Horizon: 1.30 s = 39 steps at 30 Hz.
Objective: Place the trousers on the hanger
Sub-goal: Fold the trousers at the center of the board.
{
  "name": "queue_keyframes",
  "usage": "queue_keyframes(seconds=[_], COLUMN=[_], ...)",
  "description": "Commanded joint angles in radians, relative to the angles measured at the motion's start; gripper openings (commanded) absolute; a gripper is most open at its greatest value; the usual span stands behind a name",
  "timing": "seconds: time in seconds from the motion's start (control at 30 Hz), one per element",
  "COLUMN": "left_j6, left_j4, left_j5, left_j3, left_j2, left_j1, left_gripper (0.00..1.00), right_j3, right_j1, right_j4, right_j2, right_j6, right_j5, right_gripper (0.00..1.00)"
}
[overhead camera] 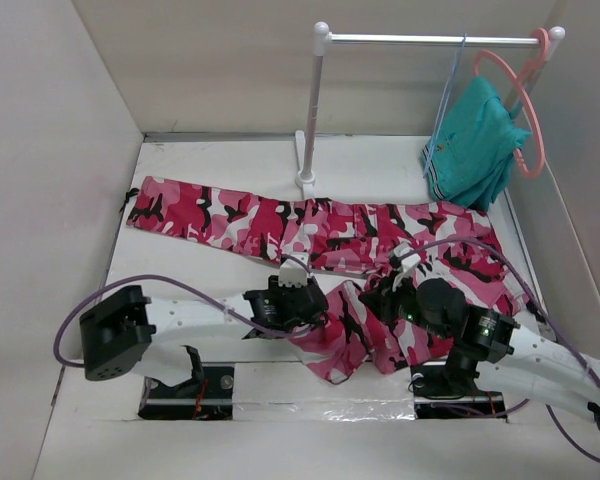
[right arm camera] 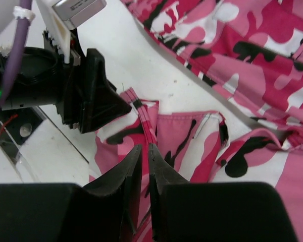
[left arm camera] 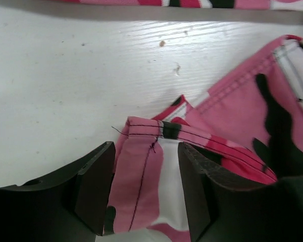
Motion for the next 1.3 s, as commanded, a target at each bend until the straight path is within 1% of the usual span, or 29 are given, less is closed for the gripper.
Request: queue_keyframes(seconds=[0.0,0.1,0.2,0.27,0.33,0.37,0.4,0.47,0.5,0.53,0.57,0.63,0.7,0.73,0.77,0.8,0.83,0.87,0.93,0.97,1.07,1.17,1.2,1.27], left_j6=[-0.061,-0.057,-0.043,-0.015,0.012,0.015,0.025,0.034,0.031,0.020,0.009,0.015,0.037,0.052,0.087,0.112,0.138,0.197,0.219,0.241,0.255,0.304,0.310,0.309], left_j4=[-0.036,-0.015,0.010,0.059,0.097,0.109,0.123,0.154,0.153,0.140,0.124,0.093,0.045,-0.006,-0.030,-0.054,-0.082,-0.088,-0.102,-0.116,-0.214,-0.315,-0.335,-0.364], left_j5=[-0.126,-0.143,-0.158,-0.125,-0.100,-0.097,-0.088,-0.052,-0.049,-0.064,-0.086,-0.103,-0.123,-0.156,-0.170,-0.180,-0.181,-0.172,-0.164,-0.160,-0.158,-0.195,-0.216,-0.328], left_j3=[0.048,0.057,0.070,0.071,0.068,0.057,0.050,0.036,0.034,0.030,0.022,0.023,0.051,0.066,0.098,0.115,0.132,0.160,0.186,0.209,0.287,0.364,0.375,0.385], left_j2=[0.060,0.107,0.138,0.152,0.159,0.162,0.162,0.161,0.159,0.155,0.138,0.106,0.025,-0.017,-0.108,-0.161,-0.217,-0.326,-0.426,-0.504,-0.575,-0.597,-0.606,-0.653], left_j1=[-0.003,-0.003,-0.003,0.020,0.032,0.032,0.042,0.052,0.052,0.052,0.052,0.077,0.130,0.150,0.175,0.236,0.273,0.313,0.377,0.396,0.488,0.539,0.548,0.548], left_gripper=[0.51,0.58,0.59,0.59,0.50,0.43,0.32,0.19,0.07,0.02,0.00,0.00,0.00,0.00,0.00,0.00,0.00,0.00,0.00,0.00,0.00,0.00,0.00,0.00], right_j3=[-0.036,-0.049,-0.086,-0.091,-0.106,-0.106,-0.105,-0.088,-0.085,-0.085,-0.085,-0.076,-0.068,-0.066,-0.060,-0.041,-0.030,-0.021,-0.013,-0.014,-0.013,-0.010,-0.005,0.007], right_j1=[-0.007,-0.007,-0.007,-0.007,-0.007,-0.007,-0.007,-0.007,-0.007,-0.007,-0.007,-0.007,-0.007,-0.007,-0.007,-0.007,-0.007,-0.007,-0.007,-0.007,-0.007,-0.007,-0.007,-0.007], right_j4=[-0.020,-0.062,-0.040,-0.050,-0.042,-0.043,-0.051,-0.091,-0.100,-0.096,-0.093,-0.102,-0.094,-0.077,-0.071,-0.070,-0.074,-0.074,-0.041,-0.028,-0.002,0.030,0.027,0.018], right_j2=[-0.009,-0.027,-0.064,-0.091,-0.108,-0.116,-0.116,-0.118,-0.121,-0.121,-0.121,-0.116,-0.108,-0.095,-0.085,-0.072,-0.050,-0.039,-0.023,-0.010,0.005,0.019,0.031,0.040], right_j6=[0.029,0.055,0.065,0.075,0.077,0.077,0.077,0.086,0.086,0.072,0.062,0.060,0.055,0.045,0.039,0.032,0.032,0.031,0.014,0.006,-0.001,-0.023,-0.027,-0.024], right_j5=[-0.012,-0.026,-0.032,-0.032,-0.023,-0.020,-0.014,-0.004,0.009,0.016,0.025,0.032,0.040,0.042,0.042,0.042,0.042,0.040,0.028,0.023,0.005,-0.009,-0.009,-0.013], right_gripper=[0.16,0.16,0.16,0.17,0.17,0.17,0.17,0.17,0.18,0.18,0.18,0.18,0.18,0.19,0.19,0.19,0.19,0.19,0.19,0.19,0.19,0.19,0.19,0.19])
